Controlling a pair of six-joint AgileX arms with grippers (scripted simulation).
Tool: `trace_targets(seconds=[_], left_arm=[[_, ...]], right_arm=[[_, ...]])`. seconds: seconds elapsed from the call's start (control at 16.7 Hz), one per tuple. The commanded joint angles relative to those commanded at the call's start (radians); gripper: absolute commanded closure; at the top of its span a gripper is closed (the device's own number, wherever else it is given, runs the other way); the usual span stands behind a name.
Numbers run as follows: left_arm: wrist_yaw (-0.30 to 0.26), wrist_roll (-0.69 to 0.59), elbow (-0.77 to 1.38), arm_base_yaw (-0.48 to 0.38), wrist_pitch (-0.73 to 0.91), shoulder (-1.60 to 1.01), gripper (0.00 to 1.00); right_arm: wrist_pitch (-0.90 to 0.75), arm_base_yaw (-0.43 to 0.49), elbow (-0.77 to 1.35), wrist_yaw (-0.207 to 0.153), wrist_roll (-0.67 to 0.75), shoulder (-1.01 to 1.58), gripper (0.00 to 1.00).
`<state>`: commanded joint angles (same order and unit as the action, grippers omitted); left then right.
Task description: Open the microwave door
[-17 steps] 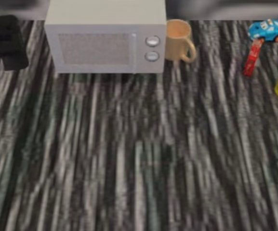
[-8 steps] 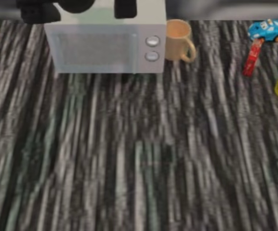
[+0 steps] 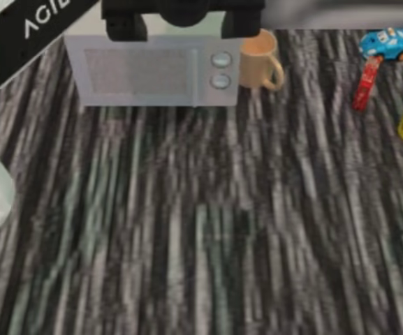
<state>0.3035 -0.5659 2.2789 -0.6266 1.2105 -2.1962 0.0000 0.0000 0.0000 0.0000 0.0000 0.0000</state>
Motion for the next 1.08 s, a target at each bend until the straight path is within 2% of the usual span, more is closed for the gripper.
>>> trace_targets(seconds=[0.36,0.78,1.08], left_arm=[[-0.001,0.001,0.0,0.004,-0.003,-0.005,0.0],[-0.021,0.044,-0.099,0.046,-0.211,-0.097,0.0],[-0.023,0.048,-0.107,0.05,-0.225,-0.106,0.0]], right_arm=[[0.0,0.0,0.0,0.0,0.0,0.0,0.0],[0.0,0.0,0.0,0.0,0.0,0.0,0.0],[0.0,0.0,0.0,0.0,0.0,0.0,0.0]])
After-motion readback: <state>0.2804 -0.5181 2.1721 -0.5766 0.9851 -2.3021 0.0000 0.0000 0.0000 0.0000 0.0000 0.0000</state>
